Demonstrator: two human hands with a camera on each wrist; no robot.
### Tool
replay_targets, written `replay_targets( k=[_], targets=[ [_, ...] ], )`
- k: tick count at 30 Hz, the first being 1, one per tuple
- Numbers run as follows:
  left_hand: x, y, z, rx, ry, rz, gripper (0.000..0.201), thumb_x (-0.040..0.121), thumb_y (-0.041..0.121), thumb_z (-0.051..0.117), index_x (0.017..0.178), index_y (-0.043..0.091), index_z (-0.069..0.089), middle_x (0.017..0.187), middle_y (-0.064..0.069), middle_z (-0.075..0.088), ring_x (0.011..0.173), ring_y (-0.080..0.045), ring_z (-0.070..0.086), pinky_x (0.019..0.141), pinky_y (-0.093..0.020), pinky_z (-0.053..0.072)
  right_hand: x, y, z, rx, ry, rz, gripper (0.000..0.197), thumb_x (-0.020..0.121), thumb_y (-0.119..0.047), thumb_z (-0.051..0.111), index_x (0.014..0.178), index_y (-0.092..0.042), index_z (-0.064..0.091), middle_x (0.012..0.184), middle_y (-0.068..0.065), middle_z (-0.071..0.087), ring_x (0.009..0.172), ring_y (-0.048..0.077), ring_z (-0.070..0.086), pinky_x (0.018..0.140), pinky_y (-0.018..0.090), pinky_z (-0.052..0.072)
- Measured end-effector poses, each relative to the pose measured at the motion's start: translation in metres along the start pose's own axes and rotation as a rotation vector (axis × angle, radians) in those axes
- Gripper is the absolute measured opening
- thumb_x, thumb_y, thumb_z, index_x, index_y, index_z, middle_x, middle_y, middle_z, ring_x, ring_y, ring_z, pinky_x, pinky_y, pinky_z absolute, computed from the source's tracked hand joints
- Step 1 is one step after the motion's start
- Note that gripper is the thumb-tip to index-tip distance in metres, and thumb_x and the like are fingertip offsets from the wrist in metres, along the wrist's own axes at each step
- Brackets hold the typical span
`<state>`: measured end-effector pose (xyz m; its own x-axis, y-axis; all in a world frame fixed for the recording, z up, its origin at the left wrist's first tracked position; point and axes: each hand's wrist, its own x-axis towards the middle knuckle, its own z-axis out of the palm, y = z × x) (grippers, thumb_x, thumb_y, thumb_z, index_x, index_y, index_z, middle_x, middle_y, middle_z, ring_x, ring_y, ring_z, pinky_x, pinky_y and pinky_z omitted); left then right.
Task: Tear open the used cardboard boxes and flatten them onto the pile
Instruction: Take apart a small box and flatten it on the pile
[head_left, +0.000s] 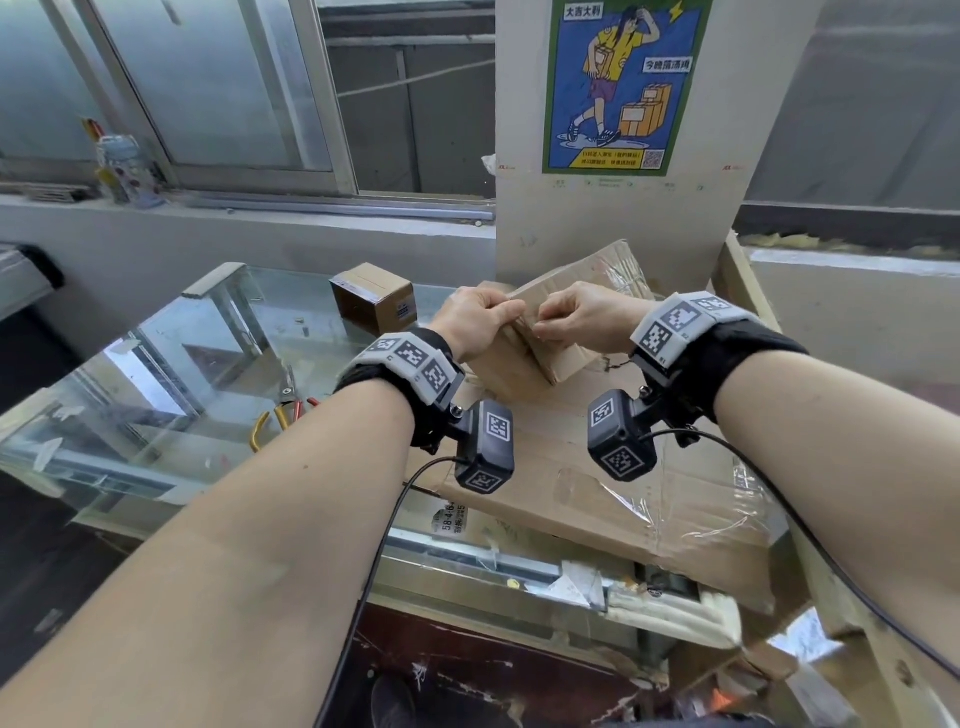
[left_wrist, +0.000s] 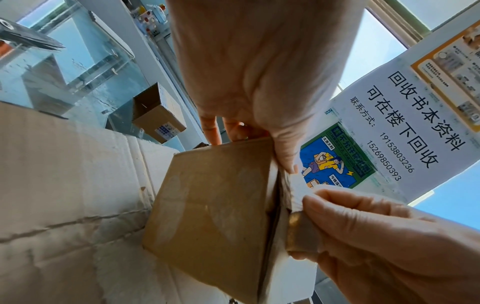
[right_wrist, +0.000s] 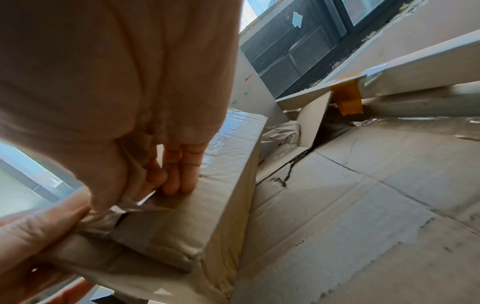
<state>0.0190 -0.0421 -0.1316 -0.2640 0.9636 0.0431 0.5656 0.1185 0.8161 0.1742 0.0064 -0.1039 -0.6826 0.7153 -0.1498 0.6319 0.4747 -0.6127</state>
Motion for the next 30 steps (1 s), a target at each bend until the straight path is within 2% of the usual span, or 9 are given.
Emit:
replay_targets(
  k=[4,6,9,15,18,20,22,26,30],
  targets=[
    [-0.003,-0.014,-0.007,-0.023,0.002,-0.069,0.023,0.094,0.032,0.058,0.092,0.014,0.071,0.095,-0.007,0.068,0.086,-0.016,0.055,0.084,-0.031,0.047,-0.006,0.004,-0.001,0.382,-0.002,0.002,0.02,0.094,-0.014,0.055,0.077,-0.005,0.061,0.083,0.014,0.058,0.082,0.022,0.056,0.091,0.036,0.05],
    [-0.004,-0.018,-0.008,-0.033,0.003,-0.096,0.025,0.093,0.034,0.058,0.094,0.012,0.072,0.102,-0.011,0.07,0.088,-0.017,0.057,0.091,-0.036,0.048,-0.006,0.004,0.0,0.36,0.006,0.004,0.021,0.095,-0.016,0.056,0.081,-0.001,0.062,0.084,0.015,0.059,0.081,0.022,0.058,0.091,0.037,0.053],
    [-0.006,-0.013,-0.008,-0.017,0.044,-0.103,0.025,0.094,0.034,0.056,0.093,0.013,0.07,0.101,-0.009,0.069,0.088,-0.018,0.058,0.088,-0.034,0.048,-0.001,-0.001,0.002,0.296,0.077,-0.014,0.024,0.094,-0.019,0.057,0.089,0.004,0.065,0.082,0.014,0.059,0.079,0.021,0.056,0.092,0.039,0.053],
    [-0.013,-0.003,-0.002,0.344,0.454,-0.04,0.054,0.083,0.036,0.069,0.121,0.01,0.042,0.125,-0.012,0.045,0.117,-0.028,0.042,0.099,-0.036,0.036,0.001,-0.007,0.008,0.177,0.183,-0.017,0.031,0.097,-0.02,0.052,0.089,0.008,0.065,0.082,0.015,0.064,0.074,0.022,0.06,0.085,0.042,0.054],
    [-0.016,0.004,0.003,0.487,0.277,0.168,0.051,0.087,0.018,0.057,0.134,0.012,0.039,0.132,-0.011,0.045,0.124,-0.026,0.037,0.104,-0.035,0.033,0.002,-0.009,0.011,0.075,0.259,-0.004,0.026,0.098,-0.022,0.049,0.095,-0.002,0.065,0.088,0.013,0.067,0.081,0.026,0.065,0.084,0.042,0.054],
    [-0.018,0.008,0.008,0.509,0.074,0.152,0.065,0.085,0.023,0.058,0.142,0.01,0.031,0.141,-0.011,0.039,0.132,-0.026,0.031,0.11,-0.037,0.028,0.001,-0.011,0.011,0.006,0.287,0.001,0.02,0.097,-0.018,0.047,0.111,-0.008,0.059,0.1,0.011,0.064,0.093,0.028,0.062,0.085,0.04,0.053],
    [-0.018,0.009,0.014,0.538,-0.02,0.109,0.089,0.078,0.037,0.067,0.148,0.01,0.019,0.148,-0.011,0.029,0.139,-0.027,0.021,0.114,-0.04,0.023,-0.001,-0.013,0.011,-0.045,0.268,-0.013,0.02,0.094,-0.006,0.046,0.109,-0.011,0.058,0.098,0.006,0.06,0.091,0.024,0.059,0.08,0.035,0.051],
    [-0.018,0.013,0.022,0.628,0.005,0.065,0.127,0.059,0.059,0.08,0.151,0.014,0.005,0.153,-0.007,0.02,0.143,-0.027,0.013,0.116,-0.046,0.019,-0.004,-0.015,0.009,-0.064,0.262,0.003,0.033,0.085,0.007,0.041,0.085,-0.009,0.069,0.09,0.008,0.066,0.083,0.019,0.059,0.079,0.03,0.051],
    [-0.016,0.017,0.029,0.741,0.038,0.061,0.131,0.052,0.061,0.082,0.15,0.018,0.005,0.151,-0.006,0.021,0.142,-0.028,0.014,0.115,-0.05,0.018,-0.007,-0.014,0.009,0.016,0.282,-0.006,0.031,0.086,0.0,0.042,0.082,-0.002,0.073,0.084,0.01,0.07,0.081,0.025,0.064,0.078,0.032,0.052]
  ],
)
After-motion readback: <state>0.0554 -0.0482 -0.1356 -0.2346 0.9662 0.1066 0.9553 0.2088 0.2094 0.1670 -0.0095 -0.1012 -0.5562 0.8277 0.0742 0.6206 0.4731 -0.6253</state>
